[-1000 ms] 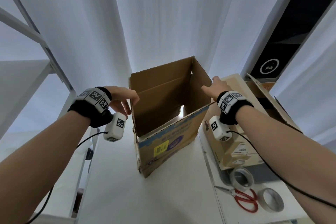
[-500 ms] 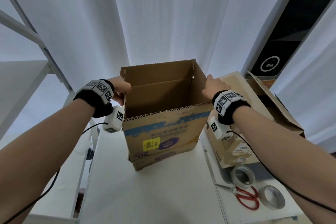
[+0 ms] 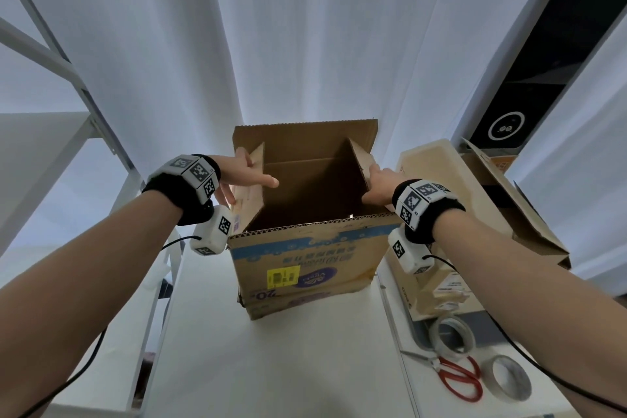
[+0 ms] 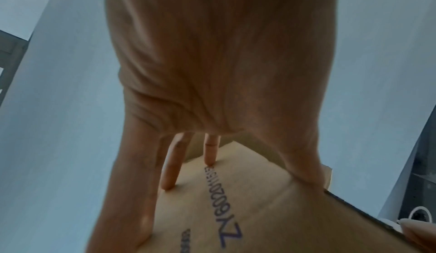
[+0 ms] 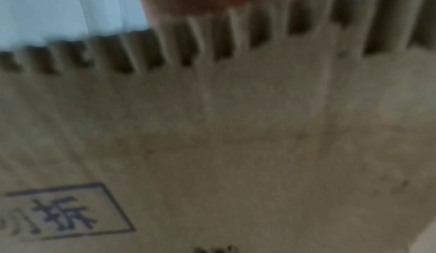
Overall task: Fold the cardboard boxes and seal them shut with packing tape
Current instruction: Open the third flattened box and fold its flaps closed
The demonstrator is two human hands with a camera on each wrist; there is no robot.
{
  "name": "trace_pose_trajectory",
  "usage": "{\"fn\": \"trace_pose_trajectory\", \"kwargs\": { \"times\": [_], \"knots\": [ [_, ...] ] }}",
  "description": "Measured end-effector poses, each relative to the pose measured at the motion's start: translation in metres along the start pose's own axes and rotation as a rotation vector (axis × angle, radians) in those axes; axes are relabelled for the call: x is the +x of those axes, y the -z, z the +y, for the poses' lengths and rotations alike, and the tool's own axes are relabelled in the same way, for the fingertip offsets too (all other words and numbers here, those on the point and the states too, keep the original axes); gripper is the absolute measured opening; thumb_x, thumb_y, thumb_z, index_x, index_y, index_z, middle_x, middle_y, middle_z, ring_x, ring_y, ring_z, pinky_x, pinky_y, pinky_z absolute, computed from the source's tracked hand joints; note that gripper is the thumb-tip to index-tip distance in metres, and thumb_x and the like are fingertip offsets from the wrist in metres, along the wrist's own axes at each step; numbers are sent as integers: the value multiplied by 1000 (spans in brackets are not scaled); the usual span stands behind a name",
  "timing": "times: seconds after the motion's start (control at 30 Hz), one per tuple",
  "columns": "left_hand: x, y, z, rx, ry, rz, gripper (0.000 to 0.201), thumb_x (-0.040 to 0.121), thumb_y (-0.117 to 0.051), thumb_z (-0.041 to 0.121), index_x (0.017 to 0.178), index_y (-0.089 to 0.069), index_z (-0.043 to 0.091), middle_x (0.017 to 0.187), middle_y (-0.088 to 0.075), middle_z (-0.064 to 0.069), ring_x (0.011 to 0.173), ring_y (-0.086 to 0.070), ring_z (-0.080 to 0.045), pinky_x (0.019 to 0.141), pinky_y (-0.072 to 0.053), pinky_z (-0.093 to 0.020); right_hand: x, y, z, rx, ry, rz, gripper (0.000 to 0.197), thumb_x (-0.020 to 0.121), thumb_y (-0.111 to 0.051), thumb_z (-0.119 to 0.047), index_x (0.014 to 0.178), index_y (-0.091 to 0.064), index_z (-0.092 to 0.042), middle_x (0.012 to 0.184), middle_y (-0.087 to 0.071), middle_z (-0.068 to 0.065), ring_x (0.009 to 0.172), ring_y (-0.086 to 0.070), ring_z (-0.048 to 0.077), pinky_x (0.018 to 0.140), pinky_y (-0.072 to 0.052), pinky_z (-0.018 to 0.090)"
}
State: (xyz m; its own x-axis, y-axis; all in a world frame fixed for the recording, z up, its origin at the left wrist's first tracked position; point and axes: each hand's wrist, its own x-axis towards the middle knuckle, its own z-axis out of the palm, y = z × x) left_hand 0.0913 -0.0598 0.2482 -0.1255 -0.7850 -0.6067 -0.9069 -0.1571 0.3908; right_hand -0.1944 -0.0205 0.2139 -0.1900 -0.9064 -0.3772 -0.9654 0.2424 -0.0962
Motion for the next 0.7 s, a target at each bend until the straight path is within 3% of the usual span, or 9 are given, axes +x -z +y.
{"fn": "trace_pose_trajectory", "kwargs": {
  "times": [0.07, 0.13, 0.2, 0.27, 0.4, 0.47, 0.6, 0.7],
  "knots": [
    [-2, -4, 1, 114, -26, -83, 77, 82, -62, 69, 138, -32, 26, 129, -51, -6, 108, -64, -29, 80, -61, -46, 2, -6, -1, 2, 30, -25, 81, 90, -66, -32, 153, -17, -12, 148, -38, 17, 120, -54, 33, 86, -47, 37],
    [-1, -8, 0, 258, -38, -182, 70, 86, -51, 71, 138, -45, 25, 135, -55, -3, 121, -56, -26, 89, -58, -46, 5, -12, -2, -35, 46, -71, 89, 89, -66, -39, 156, -12, -16, 158, -22, 16, 133, -46, 35, 102, -44, 42],
    [-1, -12, -1, 350, -49, -239, 73, 82, -45, 78, 134, -52, 27, 134, -58, -2, 129, -50, -25, 94, -55, -46, 8, -16, -2, -101, 58, -113, 83, 86, -65, -50, 153, -25, -21, 158, -24, 14, 138, -39, 34, 110, -39, 45],
    [-5, -12, -1, 397, -65, -270, 86, 69, -43, 87, 131, -57, 28, 131, -61, 0, 131, -48, -23, 96, -54, -47, 10, -17, -5, -137, 64, -151, 73, 85, -58, -65, 144, -40, -25, 152, -34, 14, 136, -39, 34, 111, -36, 48],
    [-18, -2, 8, 455, -107, -371, 119, 42, -44, 100, 140, -50, 32, 143, -52, 0, 138, -42, -23, 103, -50, -46, 8, -11, -17, -93, 135, -277, 90, 84, -31, -85, 146, -42, -21, 153, -42, 9, 139, -39, 29, 114, -32, 49],
    [-20, 1, 8, 453, -120, -438, 135, 32, -49, 102, 149, -38, 36, 152, -43, -2, 142, -36, -25, 106, -45, -49, 5, -7, -22, -60, 158, -343, 112, 70, -22, -97, 153, -33, -22, 159, -34, 6, 146, -31, 29, 119, -24, 51],
    [-18, -3, 4, 473, -89, -530, 133, 41, -58, 96, 154, -20, 41, 161, -26, -3, 149, -21, -30, 114, -31, -59, 3, -3, -25, -112, 193, -469, 148, 32, -18, -112, 155, -27, -31, 164, -24, 5, 150, -21, 30, 120, -16, 59],
    [-19, -11, 13, 555, -47, -474, 88, 82, -56, 67, 156, -18, 36, 163, -18, -4, 150, -16, -29, 113, -31, -50, 16, -8, -22, -153, 153, -473, 152, 27, -18, -113, 155, -28, -31, 163, -25, 4, 149, -23, 30, 118, -18, 60]
  ]
}}
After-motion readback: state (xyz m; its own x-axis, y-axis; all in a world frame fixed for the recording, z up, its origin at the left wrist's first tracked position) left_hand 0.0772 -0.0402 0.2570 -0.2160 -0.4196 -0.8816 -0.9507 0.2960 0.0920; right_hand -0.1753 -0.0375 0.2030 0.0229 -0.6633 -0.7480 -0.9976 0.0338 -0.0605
